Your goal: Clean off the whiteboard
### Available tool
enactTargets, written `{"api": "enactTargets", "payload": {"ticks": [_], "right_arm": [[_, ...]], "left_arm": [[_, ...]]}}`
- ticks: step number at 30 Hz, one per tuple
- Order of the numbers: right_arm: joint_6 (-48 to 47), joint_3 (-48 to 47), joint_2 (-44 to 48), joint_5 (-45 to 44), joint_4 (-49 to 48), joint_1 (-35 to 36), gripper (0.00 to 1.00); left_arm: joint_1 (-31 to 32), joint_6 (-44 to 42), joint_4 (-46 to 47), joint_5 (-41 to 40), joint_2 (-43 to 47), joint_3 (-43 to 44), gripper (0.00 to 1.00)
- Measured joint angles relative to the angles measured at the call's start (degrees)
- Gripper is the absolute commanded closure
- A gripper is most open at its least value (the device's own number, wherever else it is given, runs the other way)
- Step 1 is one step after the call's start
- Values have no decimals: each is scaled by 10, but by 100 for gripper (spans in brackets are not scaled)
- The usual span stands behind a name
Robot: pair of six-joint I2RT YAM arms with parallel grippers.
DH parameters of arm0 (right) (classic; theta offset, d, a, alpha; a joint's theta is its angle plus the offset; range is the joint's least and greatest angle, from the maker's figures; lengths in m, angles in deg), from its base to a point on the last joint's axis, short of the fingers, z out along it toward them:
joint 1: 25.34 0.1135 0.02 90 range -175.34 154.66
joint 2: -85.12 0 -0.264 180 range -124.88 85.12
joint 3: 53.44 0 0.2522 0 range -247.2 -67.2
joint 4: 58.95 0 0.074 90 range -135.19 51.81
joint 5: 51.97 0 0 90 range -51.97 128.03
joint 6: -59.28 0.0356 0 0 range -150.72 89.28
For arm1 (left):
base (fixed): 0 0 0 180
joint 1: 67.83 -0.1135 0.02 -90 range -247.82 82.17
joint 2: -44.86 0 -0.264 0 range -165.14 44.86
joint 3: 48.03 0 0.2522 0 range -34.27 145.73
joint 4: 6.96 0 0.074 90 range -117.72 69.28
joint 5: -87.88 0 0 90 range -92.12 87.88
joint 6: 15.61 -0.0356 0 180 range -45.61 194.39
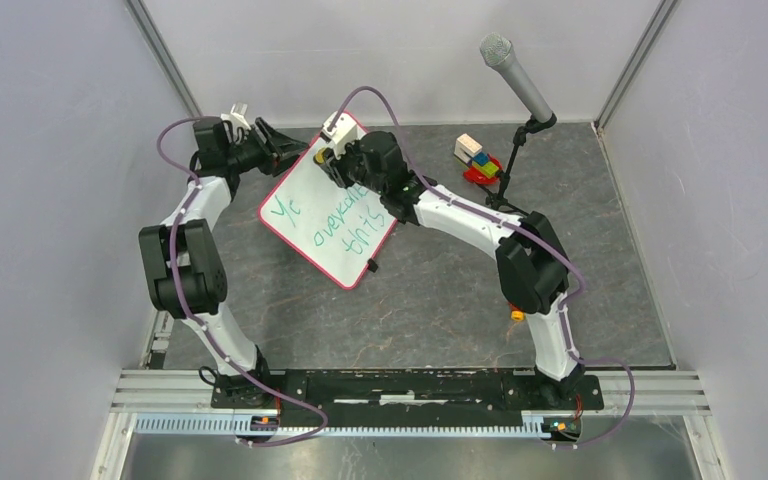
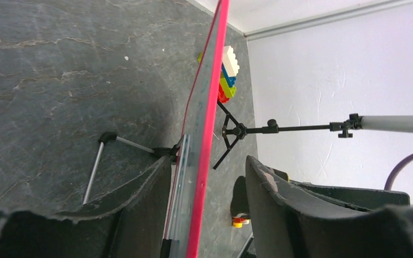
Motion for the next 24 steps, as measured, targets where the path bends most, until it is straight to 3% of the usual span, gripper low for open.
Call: {"api": "enactTargets", "payload": {"ticks": [3, 8, 24], "right_arm": [[0, -9, -9, 3, 7, 0, 84], [3, -18, -28, 6, 17, 6, 84], [2, -31, -41, 6, 26, 44, 84]], "left_arm": [[7, 0, 8, 5, 0, 0, 50], [9, 0, 10, 6, -2, 0, 50], [17, 0, 19, 18, -26, 0, 64]]}}
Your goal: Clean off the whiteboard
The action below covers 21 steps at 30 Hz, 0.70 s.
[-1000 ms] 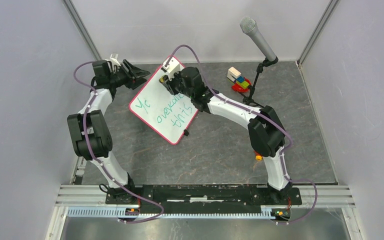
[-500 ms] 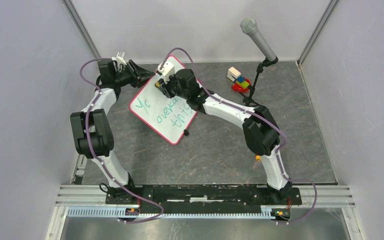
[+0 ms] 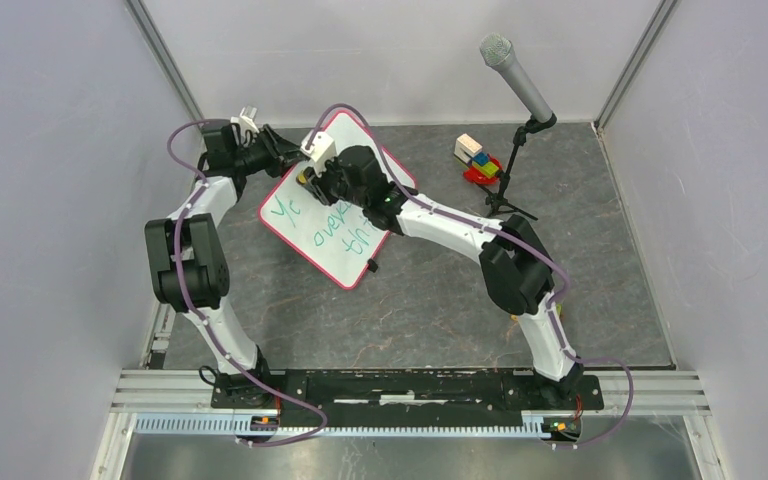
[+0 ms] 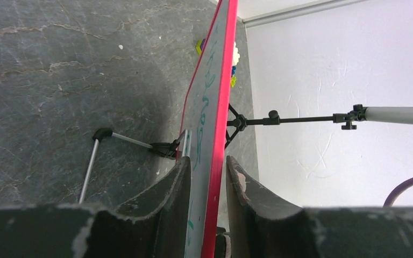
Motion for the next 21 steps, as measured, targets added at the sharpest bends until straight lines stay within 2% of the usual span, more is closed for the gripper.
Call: {"api": "enactTargets", "payload": {"ticks": [6, 10, 14, 15, 18, 21], "right_arm": [[0, -10, -14, 0, 0, 6, 84], [-2, -11, -20, -1, 0, 17, 84], [-7, -11, -20, -5, -1, 24, 84], [-7, -11, -20, -6, -2, 25, 84], [-9, -8, -20, -10, -7, 26, 84], [-9, -7, -20, -11, -9, 26, 84]], "left_arm": [[8, 0, 0, 0, 0, -2, 69], [9, -1, 2, 1, 0, -3, 52], [9, 0, 3, 1, 0, -5, 46], [9, 0, 3, 0, 0, -5, 47], [9, 0, 3, 0, 0, -5, 59], [9, -1, 3, -1, 0, -6, 65]]}}
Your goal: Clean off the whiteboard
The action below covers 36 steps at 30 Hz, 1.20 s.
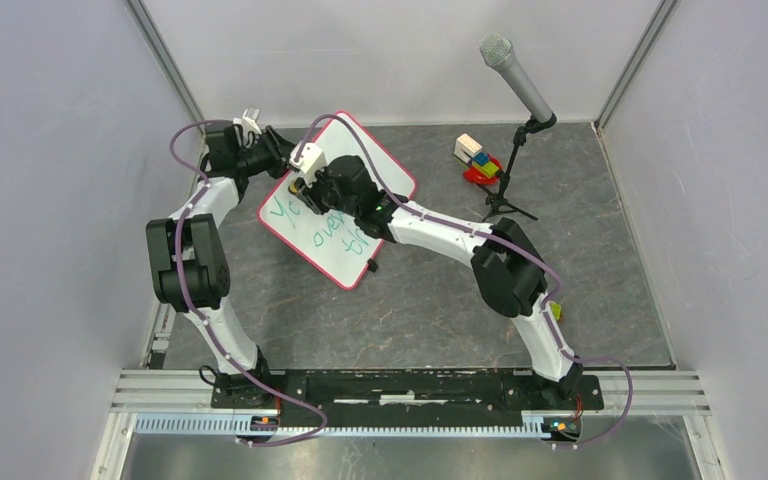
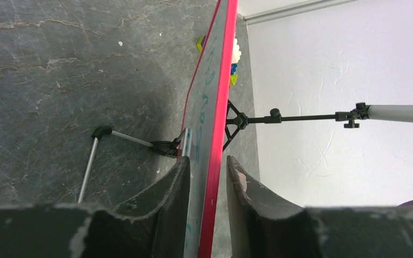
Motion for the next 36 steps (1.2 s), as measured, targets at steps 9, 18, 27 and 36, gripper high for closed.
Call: {"api": "enactTargets", "payload": {"ticks": [9, 18, 27, 36], "right_arm": [[-18, -1, 0, -2, 1, 10, 84], [-78, -11, 1, 3, -4, 53, 84], [-68, -12, 1, -9, -5, 51, 84], [-12, -7, 1, 2, 1, 0, 85]], "left_arm": [[4, -3, -2, -16, 2, 0, 79], [9, -68, -5, -30, 9, 1, 98], [11, -95, -13, -29, 14, 1, 98], [12, -106, -14, -35, 14, 1, 98]]}}
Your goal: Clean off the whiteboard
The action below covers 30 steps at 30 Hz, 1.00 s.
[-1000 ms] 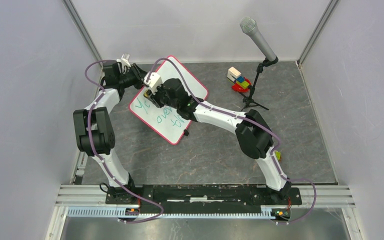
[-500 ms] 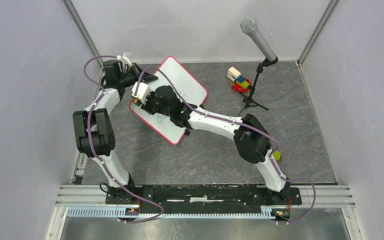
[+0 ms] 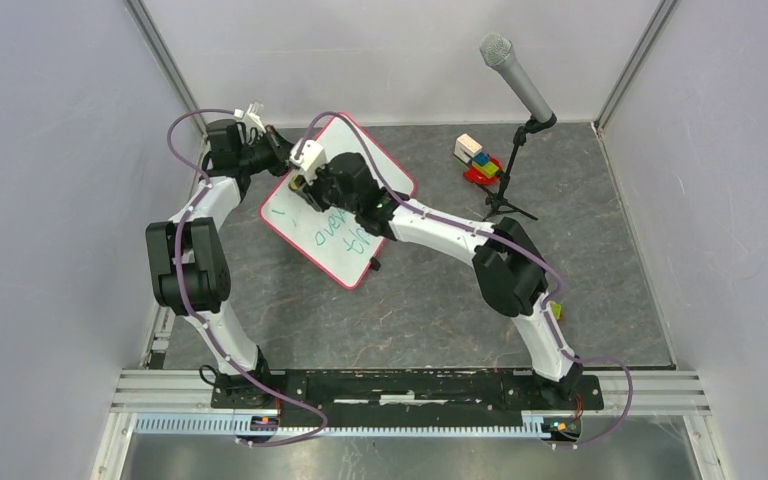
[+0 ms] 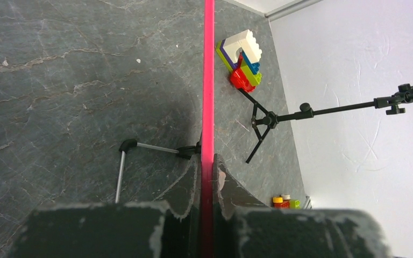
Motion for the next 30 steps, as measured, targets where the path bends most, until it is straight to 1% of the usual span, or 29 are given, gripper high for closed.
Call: {"api": "enactTargets", "payload": {"ticks": [4, 6, 8, 13, 18, 23, 30], "right_arm": [[3, 0, 0, -19, 11, -13, 85], [0, -1, 0, -28, 12, -8, 85], [-10, -5, 0, -45, 17, 4, 84], [-39, -18, -1, -53, 23, 46, 84], [-38, -76, -28, -52, 35, 83, 83], [-43, -83, -34, -62, 33, 81, 84], [-3, -61, -32, -23, 2, 42, 84]], "left_arm": [[3, -1, -4, -10, 3, 0, 98], [3, -1, -6, -11, 4, 0, 98], [3, -2, -8, -12, 4, 0, 98], [3, -8, -11, -12, 5, 0, 98], [3, -20, -14, -16, 7, 0, 98], [3, -35, -16, -22, 8, 0, 98], [6, -51, -20, -32, 11, 0, 98]]}}
